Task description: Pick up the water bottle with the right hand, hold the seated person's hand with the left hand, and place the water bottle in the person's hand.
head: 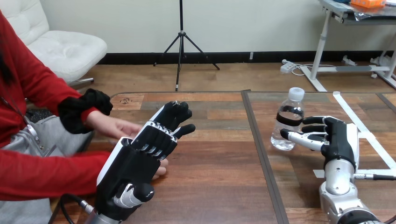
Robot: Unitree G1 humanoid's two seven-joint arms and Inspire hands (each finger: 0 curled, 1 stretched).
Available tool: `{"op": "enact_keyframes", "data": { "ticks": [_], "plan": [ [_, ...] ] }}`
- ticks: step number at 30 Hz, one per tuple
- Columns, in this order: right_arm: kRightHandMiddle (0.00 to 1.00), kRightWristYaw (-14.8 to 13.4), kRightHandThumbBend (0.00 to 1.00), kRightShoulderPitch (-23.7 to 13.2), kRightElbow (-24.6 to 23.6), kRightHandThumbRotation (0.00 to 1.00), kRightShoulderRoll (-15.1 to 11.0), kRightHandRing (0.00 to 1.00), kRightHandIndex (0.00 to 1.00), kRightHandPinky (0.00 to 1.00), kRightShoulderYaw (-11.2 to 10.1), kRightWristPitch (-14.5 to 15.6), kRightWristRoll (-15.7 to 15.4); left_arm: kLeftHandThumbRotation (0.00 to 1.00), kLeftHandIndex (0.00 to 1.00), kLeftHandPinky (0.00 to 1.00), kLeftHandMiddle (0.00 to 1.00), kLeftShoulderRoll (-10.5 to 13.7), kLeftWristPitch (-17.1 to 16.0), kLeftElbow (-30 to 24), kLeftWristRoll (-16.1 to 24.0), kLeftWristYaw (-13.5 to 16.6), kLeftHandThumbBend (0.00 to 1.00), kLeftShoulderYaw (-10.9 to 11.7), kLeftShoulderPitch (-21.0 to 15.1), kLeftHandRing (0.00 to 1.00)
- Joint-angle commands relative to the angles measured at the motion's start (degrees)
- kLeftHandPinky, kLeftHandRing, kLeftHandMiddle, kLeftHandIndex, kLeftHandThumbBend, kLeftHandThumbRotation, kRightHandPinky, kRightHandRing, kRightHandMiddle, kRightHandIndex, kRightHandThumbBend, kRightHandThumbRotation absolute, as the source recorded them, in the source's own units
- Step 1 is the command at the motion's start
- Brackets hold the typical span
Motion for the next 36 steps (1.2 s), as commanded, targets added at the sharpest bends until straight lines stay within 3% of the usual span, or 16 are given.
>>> {"op": "enact_keyframes", "data": {
  "ticks": [1, 11, 23, 26, 36],
  "plan": [
    [0.55, -1.18, 0.91, -5.04, -0.60, 0.00, 0.13, 0.51, 0.53, 0.45, -0.47, -0.44, 0.38, 0.63, 0.92, 0.87, 0.94, -0.22, 0.22, -1.57, 0.30, 0.96, 1.00, -0.14, -3.36, 0.94],
    [0.55, -1.42, 0.89, -4.61, -0.69, 0.00, 0.35, 0.51, 0.52, 0.45, -1.26, -0.92, 1.29, 0.64, 0.93, 0.88, 0.95, -0.41, -0.21, -0.79, -0.18, -0.17, 1.00, 0.20, -4.11, 0.94],
    [0.52, -1.60, 0.90, -3.85, -0.94, 0.00, 0.38, 0.50, 0.50, 0.46, -1.19, -2.60, 1.66, 0.63, 0.93, 0.88, 0.95, -0.08, 0.33, -1.08, 0.87, 0.93, 1.00, -0.25, -3.89, 0.94],
    [0.52, -2.27, 0.91, -3.98, -0.91, 0.00, 0.50, 0.50, 0.50, 0.46, -1.09, -2.07, 1.56, 0.62, 0.93, 0.88, 0.95, -0.44, 0.09, -0.78, 0.01, -0.19, 1.00, 0.11, -4.30, 0.94],
    [0.57, -0.17, 0.95, -3.94, -1.08, 0.00, 0.28, 0.55, 0.57, 0.48, -0.52, -1.76, 1.40, 0.63, 0.93, 0.89, 0.95, -0.04, -0.03, -0.48, 0.73, -0.13, 1.00, -0.10, -4.64, 0.95]
  ]
}}
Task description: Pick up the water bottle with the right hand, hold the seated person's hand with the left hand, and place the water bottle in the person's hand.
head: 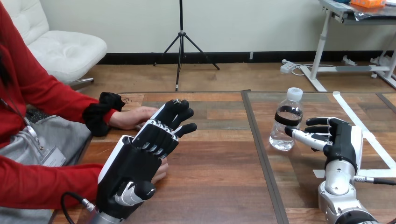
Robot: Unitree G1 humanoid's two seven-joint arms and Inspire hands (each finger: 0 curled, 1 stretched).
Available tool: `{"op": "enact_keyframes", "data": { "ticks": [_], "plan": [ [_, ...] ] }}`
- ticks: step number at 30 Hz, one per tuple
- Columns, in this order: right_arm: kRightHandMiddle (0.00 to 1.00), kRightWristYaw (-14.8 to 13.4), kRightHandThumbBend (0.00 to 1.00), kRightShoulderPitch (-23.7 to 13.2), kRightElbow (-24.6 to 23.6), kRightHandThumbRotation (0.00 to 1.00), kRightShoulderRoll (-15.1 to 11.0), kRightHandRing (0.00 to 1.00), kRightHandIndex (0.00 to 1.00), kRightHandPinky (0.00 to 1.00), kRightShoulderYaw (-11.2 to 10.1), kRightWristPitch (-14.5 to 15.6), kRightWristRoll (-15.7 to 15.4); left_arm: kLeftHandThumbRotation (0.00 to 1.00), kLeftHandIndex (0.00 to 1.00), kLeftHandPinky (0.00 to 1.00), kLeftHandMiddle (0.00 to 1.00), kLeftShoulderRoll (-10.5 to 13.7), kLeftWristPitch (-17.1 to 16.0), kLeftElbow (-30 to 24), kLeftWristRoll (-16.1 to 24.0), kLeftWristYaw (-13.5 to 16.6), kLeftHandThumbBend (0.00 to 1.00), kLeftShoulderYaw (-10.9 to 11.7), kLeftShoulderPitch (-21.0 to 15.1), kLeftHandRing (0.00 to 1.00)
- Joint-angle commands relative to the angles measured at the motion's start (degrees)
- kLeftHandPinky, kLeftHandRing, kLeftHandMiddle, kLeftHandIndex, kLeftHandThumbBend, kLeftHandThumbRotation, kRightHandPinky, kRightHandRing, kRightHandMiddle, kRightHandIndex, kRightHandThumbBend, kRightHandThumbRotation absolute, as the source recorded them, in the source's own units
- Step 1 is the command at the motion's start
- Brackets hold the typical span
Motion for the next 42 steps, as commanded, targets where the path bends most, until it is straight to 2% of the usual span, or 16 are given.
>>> {"op": "enact_keyframes", "data": {
  "ticks": [1, 5, 9, 17, 30, 42],
  "plan": [
    [0.59, 1.40, 0.95, -3.90, -1.10, 0.01, -0.03, 0.56, 0.58, 0.49, 0.73, -1.21, -0.55, 0.63, 0.93, 0.88, 0.95, 0.06, -0.56, -0.49, 0.28, -0.28, 1.00, -0.14, -4.25, 0.95],
    [0.64, 1.99, 0.98, -3.89, -1.12, 0.08, -0.19, 0.60, 0.65, 0.51, 1.11, -0.90, -0.94, 0.63, 0.93, 0.88, 0.96, -0.04, -0.66, -0.34, 0.08, -0.53, 1.00, -0.03, -4.42, 0.95],
    [0.68, 4.73, 0.99, -4.07, -1.10, 0.14, -0.54, 0.65, 0.71, 0.54, 1.54, 0.15, -1.06, 0.63, 0.93, 0.88, 0.95, -0.21, -1.01, -0.14, 0.29, -0.09, 1.00, 0.02, -4.47, 0.94],
    [0.79, 7.58, 1.00, -4.18, -1.14, 0.23, -1.03, 0.76, 0.84, 0.65, 2.30, 1.14, -1.26, 0.62, 0.93, 0.87, 0.95, -0.39, -1.29, -0.25, 0.57, 0.14, 1.00, -0.16, -4.41, 0.94],
    [0.88, 10.14, 1.00, -4.51, -1.33, 0.38, -1.87, 0.87, 0.93, 0.80, 3.85, 2.32, -2.84, 0.62, 0.93, 0.87, 0.95, -0.25, -0.82, -1.11, 1.57, 1.47, 1.00, -0.67, -3.57, 0.94],
    [0.92, 12.91, 1.00, -5.04, -1.23, 0.44, -2.46, 0.91, 0.97, 0.84, 4.33, 2.28, -2.99, 0.62, 0.92, 0.86, 0.95, -0.28, -1.23, -0.90, 1.34, 1.24, 1.00, -0.33, -3.70, 0.94]
  ]
}}
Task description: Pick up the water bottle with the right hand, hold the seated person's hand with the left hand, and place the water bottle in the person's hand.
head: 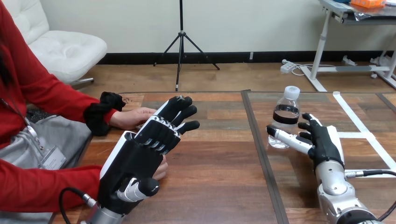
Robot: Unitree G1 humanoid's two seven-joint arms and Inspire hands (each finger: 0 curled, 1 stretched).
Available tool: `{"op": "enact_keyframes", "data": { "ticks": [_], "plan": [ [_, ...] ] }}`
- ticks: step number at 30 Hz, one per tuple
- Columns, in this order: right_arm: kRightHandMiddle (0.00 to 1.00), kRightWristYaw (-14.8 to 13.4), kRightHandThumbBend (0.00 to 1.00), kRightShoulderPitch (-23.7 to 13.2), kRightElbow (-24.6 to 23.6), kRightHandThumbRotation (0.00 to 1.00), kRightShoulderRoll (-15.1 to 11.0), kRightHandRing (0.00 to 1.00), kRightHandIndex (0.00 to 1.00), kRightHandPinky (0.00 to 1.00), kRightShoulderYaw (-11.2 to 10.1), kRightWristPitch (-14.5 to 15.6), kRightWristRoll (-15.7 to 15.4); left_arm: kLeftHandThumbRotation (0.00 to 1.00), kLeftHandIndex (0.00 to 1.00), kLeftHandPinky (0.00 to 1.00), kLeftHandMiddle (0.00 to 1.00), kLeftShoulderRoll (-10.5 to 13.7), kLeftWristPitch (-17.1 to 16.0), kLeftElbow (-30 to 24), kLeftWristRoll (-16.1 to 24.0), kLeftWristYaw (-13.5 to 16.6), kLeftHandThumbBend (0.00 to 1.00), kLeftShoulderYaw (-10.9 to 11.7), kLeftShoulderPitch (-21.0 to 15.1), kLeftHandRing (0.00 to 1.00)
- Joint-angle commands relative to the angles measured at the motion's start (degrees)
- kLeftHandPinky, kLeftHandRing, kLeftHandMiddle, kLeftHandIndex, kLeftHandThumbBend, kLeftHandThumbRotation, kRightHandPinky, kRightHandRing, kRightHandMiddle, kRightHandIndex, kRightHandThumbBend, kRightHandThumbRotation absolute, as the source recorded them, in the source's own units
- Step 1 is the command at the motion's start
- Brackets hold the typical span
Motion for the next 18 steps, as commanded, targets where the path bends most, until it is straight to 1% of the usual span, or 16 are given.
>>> {"op": "enact_keyframes", "data": {
  "ticks": [1, 5, 11, 15, 18],
  "plan": [
    [0.92, 0.96, 1.00, -5.00, -1.21, 0.45, -1.56, 0.91, 0.98, 0.84, 0.74, -0.16, -0.70, 0.62, 0.93, 0.87, 0.95, -0.20, -0.35, -0.94, 0.00, 0.10, 1.00, -0.23, -2.60, 0.94],
    [0.93, 1.24, 1.00, -5.19, -1.19, 0.47, -1.65, 0.92, 0.99, 0.85, 1.13, -0.09, -1.12, 0.62, 0.93, 0.87, 0.95, -0.15, -0.32, -0.96, -0.04, 0.02, 1.00, -0.21, -2.54, 0.94],
    [0.96, 2.14, 1.00, -5.57, -1.17, 0.50, -1.46, 0.94, 1.00, 0.88, 0.92, 0.05, -0.79, 0.62, 0.93, 0.87, 0.95, -0.05, 0.21, -1.34, 0.24, 0.43, 1.00, -0.45, -2.29, 0.94],
    [0.97, 3.48, 1.00, -5.76, -1.11, 0.50, -1.34, 0.97, 1.00, 0.91, 0.49, 0.22, -0.20, 0.62, 0.93, 0.88, 0.95, -0.05, 0.32, -1.59, 0.14, 0.40, 1.00, -0.47, -2.20, 0.94],
    [0.99, 3.60, 1.00, -5.89, -1.06, 0.49, -1.33, 0.98, 1.00, 0.94, 0.67, 0.42, -0.36, 0.62, 0.93, 0.88, 0.95, -0.09, 0.02, -1.66, 0.07, 0.32, 1.00, -0.42, -2.18, 0.94]
  ]
}}
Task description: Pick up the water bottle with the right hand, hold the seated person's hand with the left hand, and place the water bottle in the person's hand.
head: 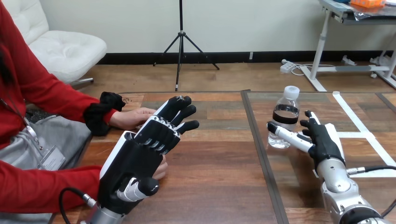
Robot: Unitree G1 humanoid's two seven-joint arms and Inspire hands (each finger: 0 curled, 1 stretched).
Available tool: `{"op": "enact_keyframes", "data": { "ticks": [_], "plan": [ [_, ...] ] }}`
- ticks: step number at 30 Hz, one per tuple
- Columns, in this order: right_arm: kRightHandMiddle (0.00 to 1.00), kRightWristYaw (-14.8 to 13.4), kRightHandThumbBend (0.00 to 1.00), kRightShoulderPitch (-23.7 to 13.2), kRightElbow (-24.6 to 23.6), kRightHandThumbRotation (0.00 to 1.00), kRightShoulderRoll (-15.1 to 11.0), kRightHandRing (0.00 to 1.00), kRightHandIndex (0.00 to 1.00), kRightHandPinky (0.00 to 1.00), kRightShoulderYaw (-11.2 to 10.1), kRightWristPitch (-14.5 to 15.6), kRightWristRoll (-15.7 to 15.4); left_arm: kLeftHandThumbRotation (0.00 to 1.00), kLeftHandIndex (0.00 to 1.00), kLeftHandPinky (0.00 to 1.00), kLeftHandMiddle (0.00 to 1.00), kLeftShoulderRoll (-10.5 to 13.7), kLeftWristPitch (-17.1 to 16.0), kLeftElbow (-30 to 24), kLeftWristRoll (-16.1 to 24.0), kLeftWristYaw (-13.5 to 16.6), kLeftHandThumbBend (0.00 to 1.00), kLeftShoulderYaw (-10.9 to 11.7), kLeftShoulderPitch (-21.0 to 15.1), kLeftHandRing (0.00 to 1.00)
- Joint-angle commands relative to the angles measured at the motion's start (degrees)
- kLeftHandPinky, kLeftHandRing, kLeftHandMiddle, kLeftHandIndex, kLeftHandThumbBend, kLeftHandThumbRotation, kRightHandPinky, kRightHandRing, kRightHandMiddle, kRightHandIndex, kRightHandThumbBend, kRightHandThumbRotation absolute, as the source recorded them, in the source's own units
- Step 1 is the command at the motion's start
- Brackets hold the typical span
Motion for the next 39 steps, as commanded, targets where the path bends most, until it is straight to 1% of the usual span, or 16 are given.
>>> {"op": "enact_keyframes", "data": {
  "ticks": [1, 5, 11, 15, 20, 26, 31, 39],
  "plan": [
    [0.99, 0.43, 1.00, -5.21, -1.05, 0.49, -0.36, 0.98, 1.00, 0.94, 0.17, -0.09, -0.07, 0.62, 0.93, 0.88, 0.95, -0.14, -0.29, -1.68, 0.08, 0.21, 1.00, -0.40, -2.16, 0.94],
    [1.00, 0.10, 1.00, -5.30, -0.96, 0.49, -0.33, 0.98, 1.00, 0.94, 0.54, 0.07, -0.51, 0.63, 0.93, 0.87, 0.95, -0.12, -0.42, -1.68, -0.03, 0.00, 1.00, -0.35, -2.17, 0.94],
    [1.00, 0.30, 1.00, -5.35, -0.80, 0.47, -0.18, 0.99, 1.00, 0.94, 0.20, 0.20, -0.26, 0.62, 0.93, 0.87, 0.95, -0.22, 0.16, -1.89, -0.31, -0.03, 1.00, -0.29, -2.09, 0.94],
    [1.00, -0.45, 1.00, -5.45, -0.72, 0.46, -0.17, 0.98, 1.00, 0.93, 0.53, 0.25, -0.74, 0.63, 0.94, 0.87, 0.95, -0.24, -0.62, -1.63, -0.53, -0.44, 1.00, -0.03, -2.23, 0.94],
    [1.00, 0.10, 1.00, -5.55, -0.64, 0.46, -0.09, 0.98, 1.00, 0.92, 0.10, 0.37, -0.41, 0.63, 0.94, 0.87, 0.95, -0.31, -0.57, -1.59, -0.80, -0.76, 1.00, 0.14, -2.21, 0.94],
    [1.00, -1.02, 1.00, -5.62, -0.55, 0.47, -0.16, 0.98, 1.00, 0.92, 0.86, 0.64, -1.48, 0.64, 0.93, 0.87, 0.95, -0.57, -0.68, -1.43, -1.49, -1.57, 1.00, 0.50, -2.14, 0.94],
    [1.00, -0.72, 1.00, -5.79, -0.49, 0.47, 0.06, 0.98, 1.00, 0.92, 0.30, 1.09, -1.18, 0.64, 0.93, 0.87, 0.94, -0.60, -0.75, -1.79, -1.14, -0.91, 1.00, 0.37, -1.72, 0.94],
    [1.00, -0.94, 1.00, -5.99, -0.39, 0.47, 0.21, 0.98, 1.00, 0.93, 0.52, 1.33, -1.49, 0.64, 0.93, 0.87, 0.94, -0.51, -1.16, -2.26, -1.14, -0.76, 1.00, 0.32, -1.22, 0.93]
  ]
}}
